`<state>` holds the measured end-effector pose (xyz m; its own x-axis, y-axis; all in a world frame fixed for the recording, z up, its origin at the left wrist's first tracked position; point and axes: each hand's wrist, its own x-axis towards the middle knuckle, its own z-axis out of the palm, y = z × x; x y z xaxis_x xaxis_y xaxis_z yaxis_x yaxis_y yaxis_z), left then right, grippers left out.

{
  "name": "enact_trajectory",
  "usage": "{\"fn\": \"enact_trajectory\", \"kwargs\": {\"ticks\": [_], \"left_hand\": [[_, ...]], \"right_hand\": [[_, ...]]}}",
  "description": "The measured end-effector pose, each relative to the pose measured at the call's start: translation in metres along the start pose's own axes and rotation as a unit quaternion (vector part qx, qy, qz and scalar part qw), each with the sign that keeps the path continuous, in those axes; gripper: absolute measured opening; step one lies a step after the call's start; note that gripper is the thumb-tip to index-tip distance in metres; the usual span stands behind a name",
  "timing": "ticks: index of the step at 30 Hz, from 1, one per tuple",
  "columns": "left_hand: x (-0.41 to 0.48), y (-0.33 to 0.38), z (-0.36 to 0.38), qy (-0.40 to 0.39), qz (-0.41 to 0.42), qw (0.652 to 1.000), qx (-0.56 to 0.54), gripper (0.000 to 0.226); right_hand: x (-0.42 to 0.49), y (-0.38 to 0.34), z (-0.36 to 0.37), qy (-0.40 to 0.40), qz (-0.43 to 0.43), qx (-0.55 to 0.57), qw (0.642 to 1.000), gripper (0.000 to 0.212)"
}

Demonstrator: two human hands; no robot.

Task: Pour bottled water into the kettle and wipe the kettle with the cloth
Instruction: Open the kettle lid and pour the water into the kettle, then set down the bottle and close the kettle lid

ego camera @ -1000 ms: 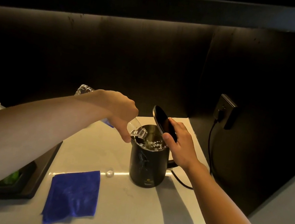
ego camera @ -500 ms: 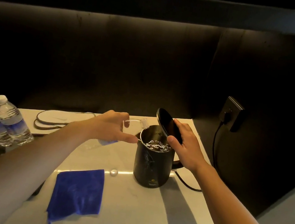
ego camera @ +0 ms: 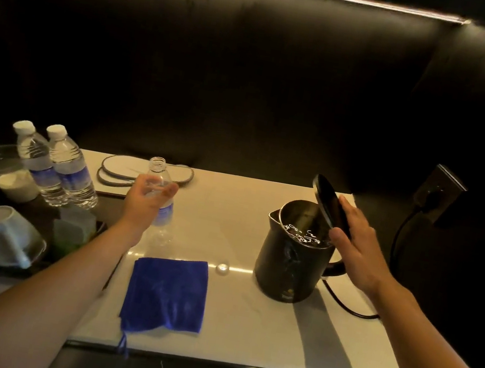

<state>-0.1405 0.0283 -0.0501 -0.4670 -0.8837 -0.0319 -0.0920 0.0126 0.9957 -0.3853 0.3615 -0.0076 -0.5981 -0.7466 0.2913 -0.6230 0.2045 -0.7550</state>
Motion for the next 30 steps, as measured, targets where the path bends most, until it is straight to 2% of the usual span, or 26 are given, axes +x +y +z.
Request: {"fn": "enact_trajectory", "kwargs": {"ticks": [6,16,21,23,26,30], "left_hand": [[0.019,-0.012,-0.018,0.012,-0.005,1.0,0.002,0.07],[0.033,-0.017,-0.017,-0.013,0.005,1.0,0.019,0.084],[0.027,-0.02,-0.024,-0.005,0.031,0.999,0.034,0.107],[0.018,-0.02,-0.026,0.018,0.068,0.996,0.058,0.116],[-0.008,-0.024,-0.027,0.105,0.168,0.972,0.124,0.123],[-0.064,-0.05,-0.021,0.179,0.232,0.945,0.142,0.12]], "right_hand": [[0.001,0.002,0.003,0.011,0.022,-0.017,1.0,0.07],[-0.001,-0.001,0.003,0.012,0.021,-0.034,0.999,0.077],[-0.001,-0.002,0.0,0.007,0.045,-0.031,0.998,0.078],[0.0,-0.005,-0.001,0.015,0.059,-0.01,0.998,0.075],[0.005,-0.013,-0.004,0.024,0.077,0.006,0.997,0.062],[0.02,-0.031,-0.004,0.018,0.019,-0.035,0.999,0.053]]}}
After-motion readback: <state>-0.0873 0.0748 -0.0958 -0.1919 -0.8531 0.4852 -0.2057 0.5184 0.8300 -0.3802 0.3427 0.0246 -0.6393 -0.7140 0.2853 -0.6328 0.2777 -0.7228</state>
